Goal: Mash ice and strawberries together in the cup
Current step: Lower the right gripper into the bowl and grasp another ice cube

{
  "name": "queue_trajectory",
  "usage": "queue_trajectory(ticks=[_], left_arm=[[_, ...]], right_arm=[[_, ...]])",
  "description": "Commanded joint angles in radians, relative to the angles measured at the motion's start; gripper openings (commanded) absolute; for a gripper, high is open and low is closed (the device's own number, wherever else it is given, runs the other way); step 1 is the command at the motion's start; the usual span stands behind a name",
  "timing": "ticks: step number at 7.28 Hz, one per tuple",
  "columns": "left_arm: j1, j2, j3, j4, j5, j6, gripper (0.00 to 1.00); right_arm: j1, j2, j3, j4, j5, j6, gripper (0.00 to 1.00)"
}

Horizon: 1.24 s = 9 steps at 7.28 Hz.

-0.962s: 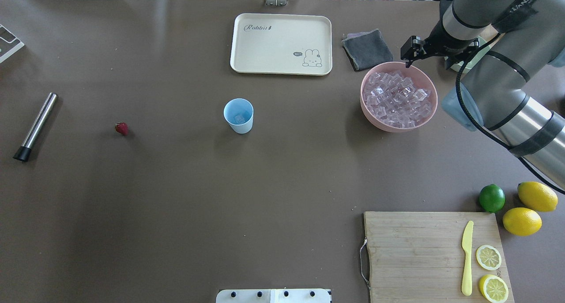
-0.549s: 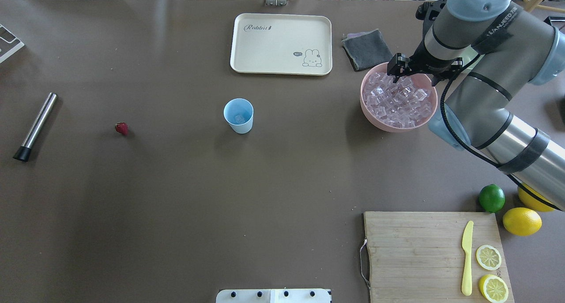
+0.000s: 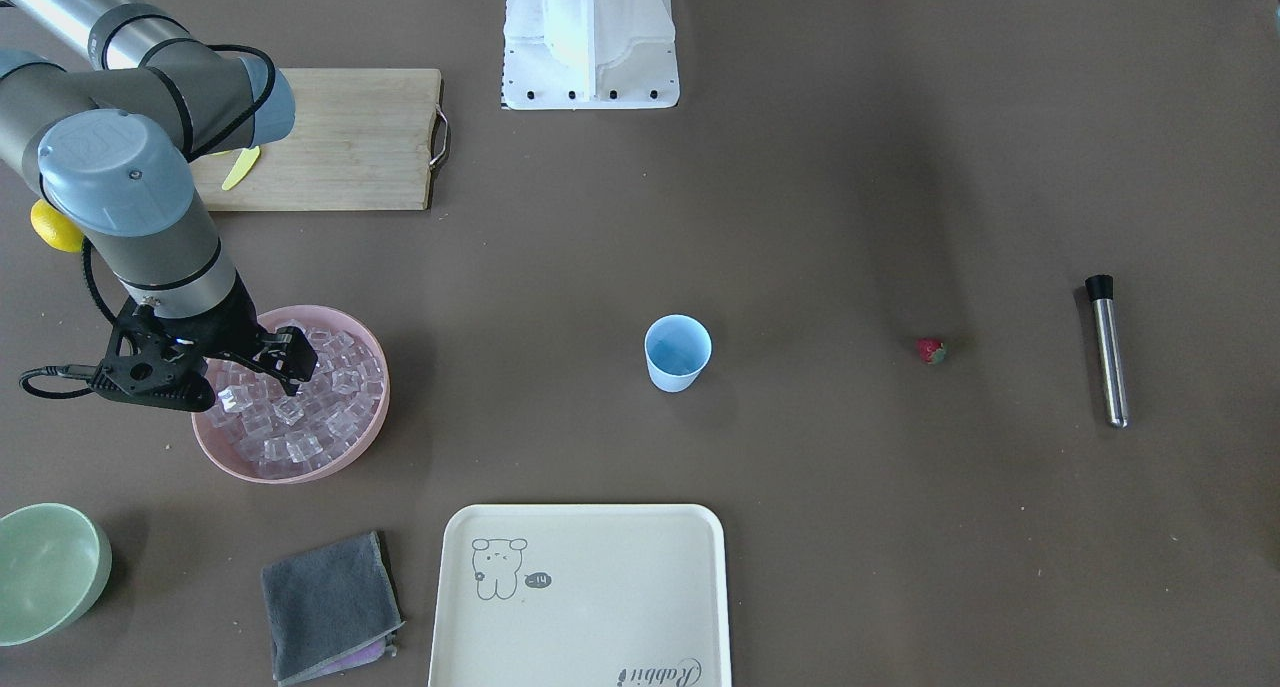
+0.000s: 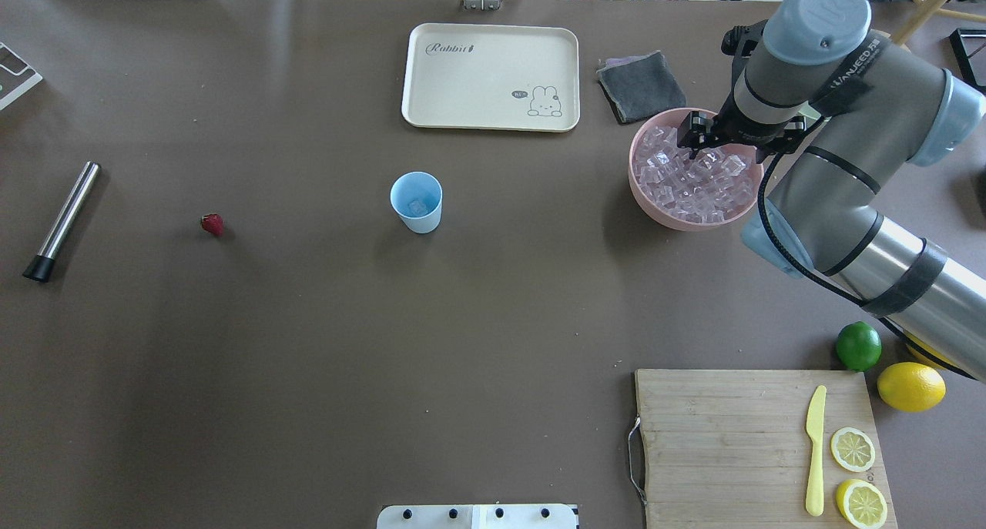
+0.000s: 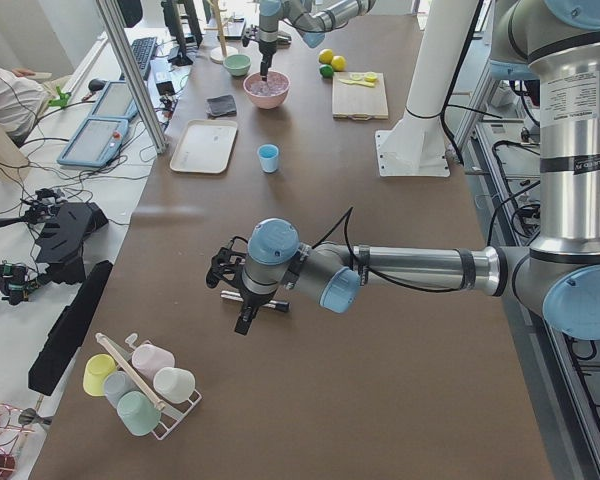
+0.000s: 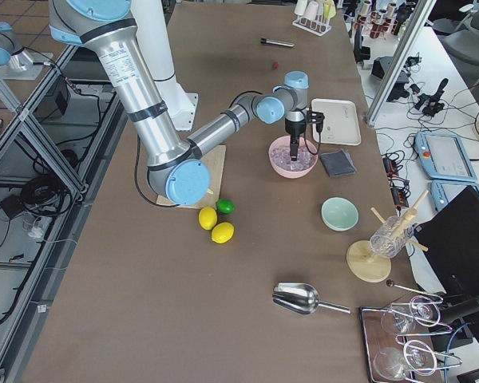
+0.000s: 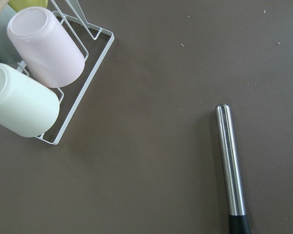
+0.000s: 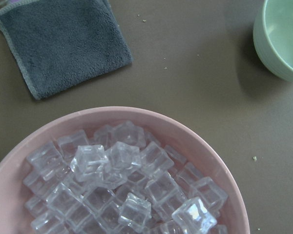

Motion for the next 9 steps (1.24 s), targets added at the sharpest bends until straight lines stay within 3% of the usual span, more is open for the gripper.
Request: queue_trajectory(ticks=[1, 4, 9], left_arm=[[0.001, 0.001, 0.002, -0.009, 0.000, 0.001, 0.97], [0.001, 0.006, 0.002, -0.017, 0.000, 0.001, 0.97], [0.001, 0.001, 0.009, -0.017, 0.002, 0.001, 0.97]], right_arm=[[-0.003, -0.002, -0.004, 0.000, -0.005, 0.000, 0.98], [-0.006, -0.002, -0.096, 0.128, -0.015, -0.001, 0.98], [-0.003, -0.054, -0.044, 0.141, -0.009, -0.013, 0.98]])
